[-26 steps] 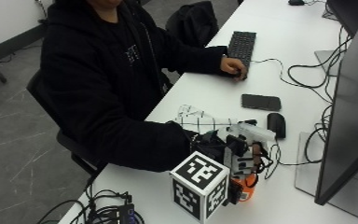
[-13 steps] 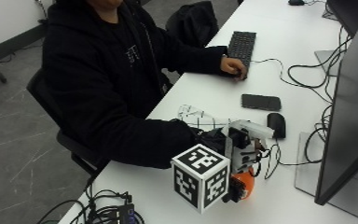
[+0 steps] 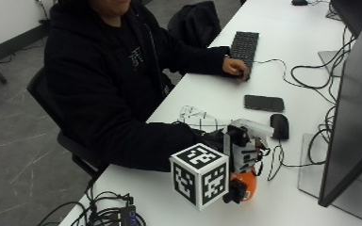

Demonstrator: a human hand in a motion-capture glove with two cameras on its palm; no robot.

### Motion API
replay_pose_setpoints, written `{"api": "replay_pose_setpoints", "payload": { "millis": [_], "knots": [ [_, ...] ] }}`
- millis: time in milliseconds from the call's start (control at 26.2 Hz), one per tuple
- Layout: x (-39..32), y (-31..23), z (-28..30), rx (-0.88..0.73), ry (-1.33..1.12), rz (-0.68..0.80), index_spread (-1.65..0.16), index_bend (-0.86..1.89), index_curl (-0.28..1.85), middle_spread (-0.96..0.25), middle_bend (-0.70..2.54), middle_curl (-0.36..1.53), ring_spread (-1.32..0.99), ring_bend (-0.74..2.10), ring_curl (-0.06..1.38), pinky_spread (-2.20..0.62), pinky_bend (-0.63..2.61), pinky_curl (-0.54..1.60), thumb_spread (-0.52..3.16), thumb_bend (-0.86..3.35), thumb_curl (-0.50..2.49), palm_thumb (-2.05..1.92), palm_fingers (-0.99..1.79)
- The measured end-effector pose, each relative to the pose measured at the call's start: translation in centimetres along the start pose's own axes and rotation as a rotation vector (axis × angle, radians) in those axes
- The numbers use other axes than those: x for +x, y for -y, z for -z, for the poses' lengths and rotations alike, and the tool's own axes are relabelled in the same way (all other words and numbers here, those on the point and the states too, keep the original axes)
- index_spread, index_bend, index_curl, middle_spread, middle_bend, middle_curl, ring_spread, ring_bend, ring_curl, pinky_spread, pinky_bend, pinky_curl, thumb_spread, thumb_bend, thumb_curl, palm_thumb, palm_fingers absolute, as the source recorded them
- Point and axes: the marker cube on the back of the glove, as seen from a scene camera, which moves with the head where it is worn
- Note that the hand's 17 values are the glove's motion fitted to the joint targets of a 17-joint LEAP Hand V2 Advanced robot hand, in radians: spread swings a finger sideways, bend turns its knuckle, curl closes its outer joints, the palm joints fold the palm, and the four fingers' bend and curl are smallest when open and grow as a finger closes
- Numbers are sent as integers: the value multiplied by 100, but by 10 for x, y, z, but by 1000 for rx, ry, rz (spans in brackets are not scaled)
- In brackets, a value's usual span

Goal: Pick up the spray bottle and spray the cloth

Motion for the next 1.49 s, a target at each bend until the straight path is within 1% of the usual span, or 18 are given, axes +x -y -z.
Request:
{"api": "replay_pose_setpoints", "payload": {
  "millis": [76,382,458,573,725,916,1069,1145,1298,1489],
  "knots": [
    [0,0,-1,-5,0,-5,-28,38,53,-20,64,57,-22,73,51,-30,46,43,44,-2,65,94,143],
    [-9,-26,9,-191,11,-77,-27,41,56,-19,67,59,-21,76,52,-30,48,43,41,-2,69,94,140],
    [-18,-33,12,-258,30,-102,-27,41,56,-19,67,59,-21,76,52,-30,48,43,41,-2,70,94,140],
    [-36,-44,19,-408,45,-133,-27,41,57,-19,67,59,-21,76,52,-30,48,43,40,-2,71,94,139],
    [-61,-56,37,-576,-9,-100,-27,42,57,-19,68,59,-21,76,52,-30,49,43,39,-3,73,94,139],
    [-96,-63,64,-686,-148,-29,-27,41,58,-19,68,59,-20,76,51,-30,49,43,39,-3,74,93,138],
    [-117,-63,61,-813,-259,-34,-27,42,58,-19,68,59,-21,76,51,-30,49,43,38,-3,75,93,138],
    [-122,-72,58,-939,-346,-45,-27,42,59,-19,69,59,-21,76,51,-30,49,43,38,-3,76,93,138],
    [-124,-104,56,-1240,-612,-46,-27,41,59,-19,68,59,-21,76,51,-30,49,43,37,-3,77,93,137],
    [-123,-137,32,-1525,-914,-76,-27,40,59,-19,67,58,-21,76,51,-30,49,43,37,-3,78,93,136]
  ]
}}
